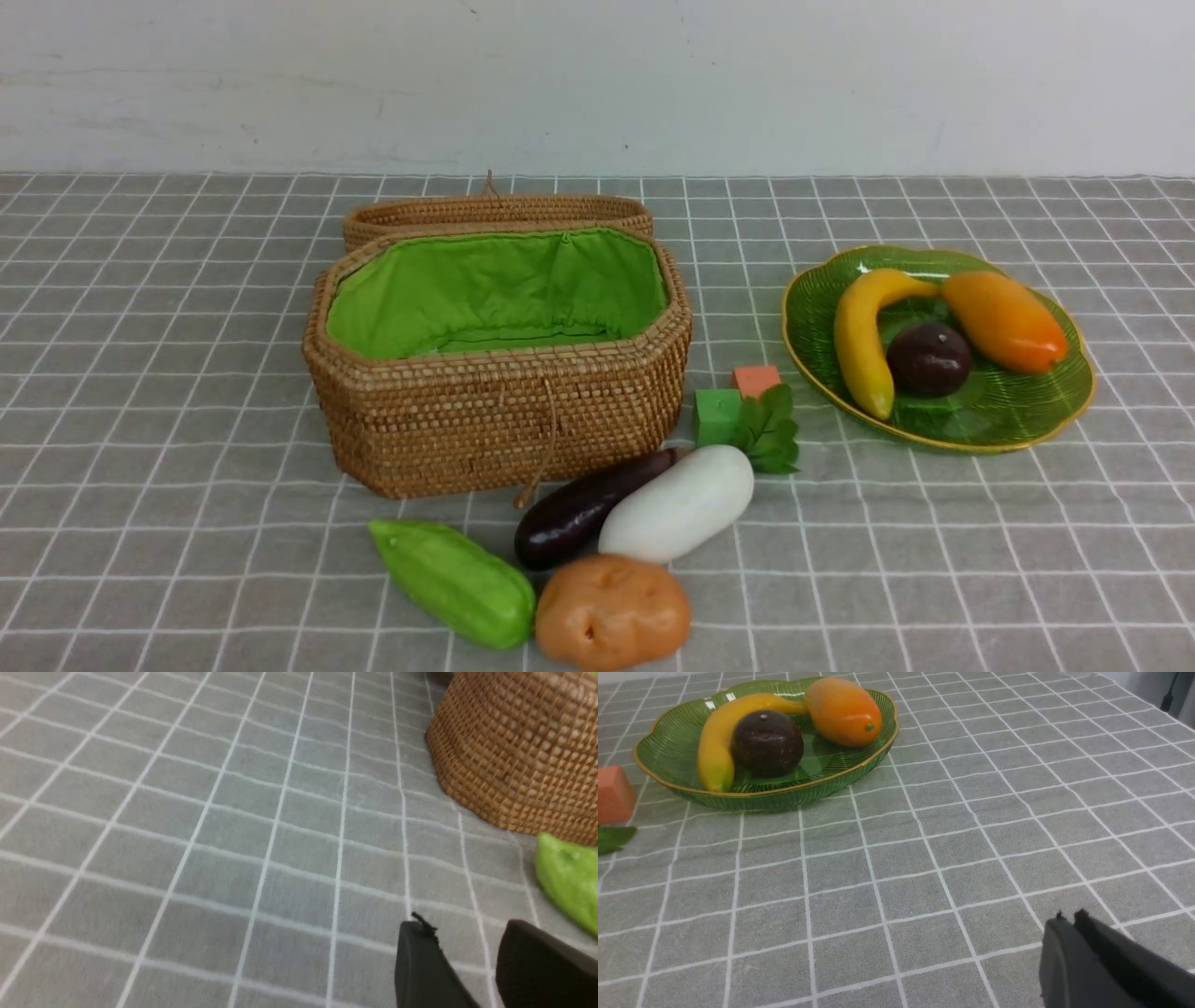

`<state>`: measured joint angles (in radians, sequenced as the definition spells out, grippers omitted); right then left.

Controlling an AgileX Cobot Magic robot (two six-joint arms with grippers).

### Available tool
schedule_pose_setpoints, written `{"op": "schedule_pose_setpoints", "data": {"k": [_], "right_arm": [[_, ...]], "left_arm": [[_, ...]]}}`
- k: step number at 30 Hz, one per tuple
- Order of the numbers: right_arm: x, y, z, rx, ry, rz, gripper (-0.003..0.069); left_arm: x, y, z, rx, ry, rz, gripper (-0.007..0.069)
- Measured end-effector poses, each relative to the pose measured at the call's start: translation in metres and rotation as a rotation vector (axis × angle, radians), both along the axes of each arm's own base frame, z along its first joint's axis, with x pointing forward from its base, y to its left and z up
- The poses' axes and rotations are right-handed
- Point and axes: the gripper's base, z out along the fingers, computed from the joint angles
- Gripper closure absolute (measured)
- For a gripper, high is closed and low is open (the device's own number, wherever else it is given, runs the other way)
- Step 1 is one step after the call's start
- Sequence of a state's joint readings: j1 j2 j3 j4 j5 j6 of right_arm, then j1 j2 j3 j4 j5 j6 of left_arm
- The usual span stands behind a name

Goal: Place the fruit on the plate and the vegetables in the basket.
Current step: Take a chayote with your left arm and place it on the basket on the left.

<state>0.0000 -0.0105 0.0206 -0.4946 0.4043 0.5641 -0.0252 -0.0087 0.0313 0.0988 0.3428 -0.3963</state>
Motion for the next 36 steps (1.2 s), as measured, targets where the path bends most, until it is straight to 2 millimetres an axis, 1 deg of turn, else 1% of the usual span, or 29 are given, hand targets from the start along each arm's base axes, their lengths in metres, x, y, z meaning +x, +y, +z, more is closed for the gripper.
{"op": "schedule_pose_setpoints", "data": {"k": [2, 4, 5, 6, 8, 10, 11, 14, 16, 17, 18, 20, 21, 22, 23, 24, 25, 26, 27, 29, 30, 32, 33, 34, 35, 36], "right_arm": [[0.0, 0.0, 0.0, 0.0, 0.0, 0.0, 0.0638], [0.0, 0.0, 0.0, 0.0, 0.0, 0.0, 0.0634], [0.0, 0.0, 0.0, 0.0, 0.0, 0.0, 0.0634], [0.0, 0.0, 0.0, 0.0, 0.0, 0.0, 0.063], [0.0, 0.0, 0.0, 0.0, 0.0, 0.0, 0.0627], [0.0, 0.0, 0.0, -0.001, 0.0, 0.0, 0.0625], [0.0, 0.0, 0.0, 0.0, 0.0, 0.0, 0.0623], [0.0, 0.0, 0.0, 0.0, 0.0, 0.0, 0.0617], [0.0, 0.0, 0.0, 0.0, 0.0, 0.0, 0.0614], [0.0, 0.0, 0.0, 0.0, 0.0, 0.0, 0.0613], [0.0, 0.0, 0.0, 0.0, 0.0, 0.0, 0.0612], [0.0, 0.0, 0.0, 0.0, 0.0, 0.0, 0.061], [0.0, 0.0, 0.0, 0.0, 0.0, 0.0, 0.061], [0.0, 0.0, 0.0, 0.0, 0.0, 0.0, 0.0608], [0.0, 0.0, 0.0, 0.001, -0.001, -0.001, 0.0606], [0.0, 0.0, 0.0, 0.001, -0.001, -0.001, 0.0606], [0.0, 0.0, 0.0, 0.004, -0.001, -0.001, 0.0605], [0.0, 0.0, 0.0, 0.005, -0.001, -0.002, 0.0603], [0.0, 0.0, 0.0, 0.006, -0.002, -0.002, 0.0603], [0.0, 0.0, 0.0, 0.007, -0.002, -0.002, 0.0601], [0.0, 0.0, 0.0, 0.007, -0.002, -0.002, 0.06], [0.0, 0.0, 0.0, 0.007, -0.002, -0.002, 0.0597], [0.0, 0.0, 0.0, 0.007, -0.002, -0.002, 0.0597], [0.0, 0.0, 0.0, 0.008, -0.002, -0.002, 0.0594], [0.0, 0.0, 0.0, 0.008, -0.002, -0.002, 0.0592], [0.0, 0.0, 0.0, 0.008, -0.002, -0.002, 0.0592]], "left_arm": [[0.001, 0.0, 0.004, 0.0, -0.051, -0.005, 0.0386], [0.003, -0.002, 0.021, -0.013, -0.232, -0.022, 0.0386], [0.003, -0.002, 0.022, -0.018, -0.249, -0.023, 0.0386], [0.003, -0.004, 0.037, -0.06, -0.412, -0.035, 0.0386], [0.0, -0.004, 0.051, -0.088, -0.551, -0.046, 0.0386], [-0.002, -0.004, 0.057, -0.099, -0.58, -0.047, 0.0386], [-0.004, -0.004, 0.07, -0.114, -0.601, -0.047, 0.0386], [-0.008, -0.003, 0.113, -0.14, -0.595, -0.04, 0.0386], [-0.005, -0.003, 0.142, -0.181, -0.537, -0.032, 0.0386], [-0.005, -0.003, 0.152, -0.192, -0.532, -0.031, 0.0386], [0.005, -0.003, 0.166, -0.224, -0.415, -0.018, 0.0386], [0.022, -0.004, 0.177, -0.246, -0.249, 0.001, 0.0386], [0.024, -0.004, 0.178, -0.247, -0.232, 0.003, 0.0386], [0.038, -0.004, 0.179, -0.24, -0.104, 0.02, 0.0386], [0.05, -0.004, 0.178, -0.24, -0.028, 0.03, 0.0386], [0.051, -0.004, 0.177, -0.241, -0.017, 0.031, 0.0386], [0.066, -0.005, 0.173, -0.259, 0.065, 0.045, 0.0386], [0.075, -0.006, 0.166, -0.298, 0.137, 0.059, 0.0386], [0.08, -0.007, 0.162, -0.33, 0.179, 0.063, 0.0386], [0.097, -0.014, 0.14, -0.435, 0.391, 0.075, 0.0386], [0.102, -0.017, 0.133, -0.446, 0.452, 0.07, 0.0385], [0.112, -0.022, 0.121, -0.484, 0.551, 0.047, 0.0379], [0.113, -0.024, 0.12, -0.49, 0.564, 0.034, 0.0377], [0.124, -0.034, 0.109, -0.506, 0.642, -0.018, 0.0357], [0.13, -0.043, 0.104, -0.518, 0.67, -0.065, 0.0336], [0.131, -0.045, 0.103, -0.52, 0.676, -0.072, 0.0336]]}}
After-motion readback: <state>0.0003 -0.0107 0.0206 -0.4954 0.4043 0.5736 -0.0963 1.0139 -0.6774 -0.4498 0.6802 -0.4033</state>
